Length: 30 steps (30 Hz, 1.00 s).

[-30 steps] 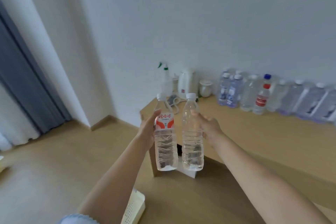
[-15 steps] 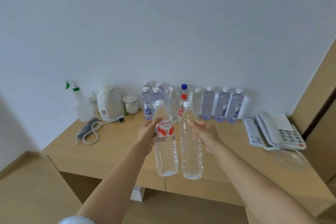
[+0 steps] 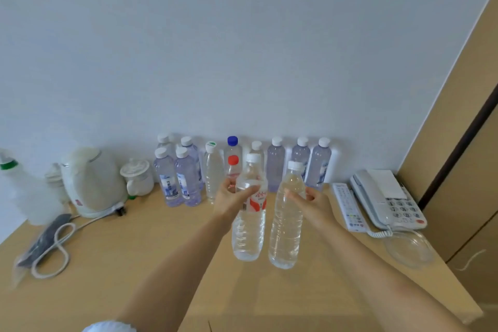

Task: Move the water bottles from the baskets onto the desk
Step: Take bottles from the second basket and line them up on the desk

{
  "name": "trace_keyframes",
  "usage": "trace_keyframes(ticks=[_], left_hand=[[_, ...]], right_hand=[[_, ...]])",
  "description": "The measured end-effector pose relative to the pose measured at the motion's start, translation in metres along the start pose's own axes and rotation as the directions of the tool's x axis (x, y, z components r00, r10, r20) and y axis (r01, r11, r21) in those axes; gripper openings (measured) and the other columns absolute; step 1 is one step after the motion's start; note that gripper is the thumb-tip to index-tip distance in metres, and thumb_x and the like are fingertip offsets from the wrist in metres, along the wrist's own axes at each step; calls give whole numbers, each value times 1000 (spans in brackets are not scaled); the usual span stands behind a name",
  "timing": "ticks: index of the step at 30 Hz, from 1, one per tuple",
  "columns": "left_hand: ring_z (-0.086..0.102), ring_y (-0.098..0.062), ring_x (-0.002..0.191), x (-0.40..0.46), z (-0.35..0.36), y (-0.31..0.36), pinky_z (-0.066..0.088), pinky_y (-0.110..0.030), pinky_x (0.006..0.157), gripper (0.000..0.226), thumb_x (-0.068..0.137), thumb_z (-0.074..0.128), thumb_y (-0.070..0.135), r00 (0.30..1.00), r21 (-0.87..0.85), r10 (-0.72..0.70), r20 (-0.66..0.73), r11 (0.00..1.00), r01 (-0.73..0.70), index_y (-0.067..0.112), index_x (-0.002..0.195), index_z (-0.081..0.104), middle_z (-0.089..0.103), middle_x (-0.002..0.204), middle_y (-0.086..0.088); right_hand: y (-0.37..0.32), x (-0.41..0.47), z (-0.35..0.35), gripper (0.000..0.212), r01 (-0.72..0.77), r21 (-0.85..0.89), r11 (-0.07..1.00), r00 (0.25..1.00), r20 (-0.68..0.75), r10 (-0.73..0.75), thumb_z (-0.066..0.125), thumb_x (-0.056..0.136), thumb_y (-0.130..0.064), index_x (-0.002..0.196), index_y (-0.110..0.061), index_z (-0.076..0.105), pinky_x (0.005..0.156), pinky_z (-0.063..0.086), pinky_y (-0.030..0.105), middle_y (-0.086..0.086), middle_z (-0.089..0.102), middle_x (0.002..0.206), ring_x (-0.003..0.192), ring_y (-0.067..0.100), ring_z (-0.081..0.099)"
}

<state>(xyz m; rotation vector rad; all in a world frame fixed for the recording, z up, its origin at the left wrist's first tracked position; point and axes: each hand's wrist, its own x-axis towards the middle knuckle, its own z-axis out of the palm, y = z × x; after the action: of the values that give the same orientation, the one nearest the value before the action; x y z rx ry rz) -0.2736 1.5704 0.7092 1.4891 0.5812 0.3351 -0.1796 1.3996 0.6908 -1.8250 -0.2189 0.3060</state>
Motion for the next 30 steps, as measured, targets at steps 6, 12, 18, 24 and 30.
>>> trace_keyframes(ticks=[6,12,18,24,30], left_hand=[[64,-21,83,48,25,-8,55,-39,78,55,59,86,35,998,346,67,17,936,-68,16,94,48,63,89,-4],[48,-7,68,71,52,-11,35,-19,55,50,69,80,27,984,319,49,-171,948,8,12,97,42,48,76,6],[55,-8,69,92,74,-23,36,-17,53,46,66,81,19,956,202,31,-292,979,30,12,93,44,56,79,3],[55,-5,71,110,90,-28,36,-14,55,47,68,81,19,925,163,20,-379,986,45,13,96,43,57,81,4],[55,-5,74,126,95,-30,37,-11,56,50,68,83,19,907,203,69,-415,979,18,12,98,43,56,82,9]], right_hand=[[1,47,-2,39,42,-149,988,994,-93,-57,81,70,-35,100,-16,64,65,47,22,0,69,92,82,14,65],[9,75,-2,44,19,-136,991,980,-192,-45,83,66,-28,100,-18,56,71,48,27,1,65,95,85,15,62],[19,113,4,49,81,-258,963,994,-49,-96,83,65,-36,100,-17,54,71,45,20,1,61,99,87,12,59],[20,145,14,48,165,-314,935,986,44,-160,82,68,-36,96,-15,51,61,36,10,-3,52,94,79,6,50],[20,171,19,47,216,-292,932,976,88,-198,82,68,-33,94,-17,46,72,34,19,-1,48,97,87,13,50]])
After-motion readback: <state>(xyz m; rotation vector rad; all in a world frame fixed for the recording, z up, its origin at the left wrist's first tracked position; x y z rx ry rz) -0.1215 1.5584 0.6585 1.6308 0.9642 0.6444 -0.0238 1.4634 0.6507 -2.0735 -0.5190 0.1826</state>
